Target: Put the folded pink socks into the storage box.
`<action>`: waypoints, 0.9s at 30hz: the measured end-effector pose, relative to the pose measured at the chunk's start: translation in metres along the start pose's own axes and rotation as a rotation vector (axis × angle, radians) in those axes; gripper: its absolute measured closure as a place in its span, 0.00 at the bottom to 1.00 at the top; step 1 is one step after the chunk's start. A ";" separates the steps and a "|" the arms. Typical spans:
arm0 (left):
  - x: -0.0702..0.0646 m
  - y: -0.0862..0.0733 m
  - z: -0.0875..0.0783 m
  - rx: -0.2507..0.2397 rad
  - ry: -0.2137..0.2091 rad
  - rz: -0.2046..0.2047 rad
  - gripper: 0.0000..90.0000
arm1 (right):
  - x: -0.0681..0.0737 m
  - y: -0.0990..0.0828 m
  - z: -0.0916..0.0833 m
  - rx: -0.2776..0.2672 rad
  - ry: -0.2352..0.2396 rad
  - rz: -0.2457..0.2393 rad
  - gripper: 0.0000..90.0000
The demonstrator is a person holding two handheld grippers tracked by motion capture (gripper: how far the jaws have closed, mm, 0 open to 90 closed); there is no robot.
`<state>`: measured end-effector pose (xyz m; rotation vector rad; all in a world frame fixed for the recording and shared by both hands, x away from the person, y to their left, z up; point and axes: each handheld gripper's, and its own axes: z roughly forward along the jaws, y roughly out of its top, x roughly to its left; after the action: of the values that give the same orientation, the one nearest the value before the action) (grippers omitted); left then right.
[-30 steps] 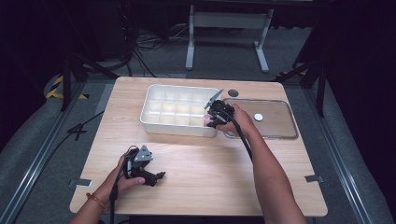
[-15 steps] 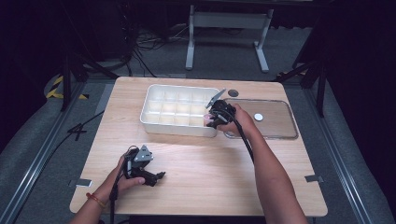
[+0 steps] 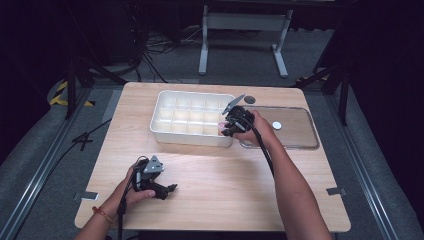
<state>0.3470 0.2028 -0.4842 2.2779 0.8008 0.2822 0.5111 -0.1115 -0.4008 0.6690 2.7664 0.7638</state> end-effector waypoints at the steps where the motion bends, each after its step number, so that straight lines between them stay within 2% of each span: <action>1: 0.000 0.000 0.000 0.000 0.000 0.000 0.07 | 0.001 0.000 0.000 -0.003 -0.002 0.002 0.73; 7: 0.000 0.000 0.000 0.001 0.000 0.001 0.07 | 0.004 0.002 -0.004 -0.014 -0.005 -0.008 0.73; 16: 0.000 0.000 0.000 0.001 0.002 0.001 0.07 | 0.004 -0.001 -0.013 -0.044 -0.012 0.003 0.72; 22: 0.000 0.000 0.000 0.000 0.002 0.000 0.07 | 0.005 -0.002 -0.021 -0.056 -0.024 0.003 0.69; 27: 0.000 0.000 0.000 0.003 0.003 0.004 0.07 | 0.009 -0.002 -0.030 -0.087 -0.032 -0.003 0.64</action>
<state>0.3470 0.2031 -0.4840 2.2824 0.7991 0.2867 0.4936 -0.1213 -0.3771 0.6542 2.6873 0.8590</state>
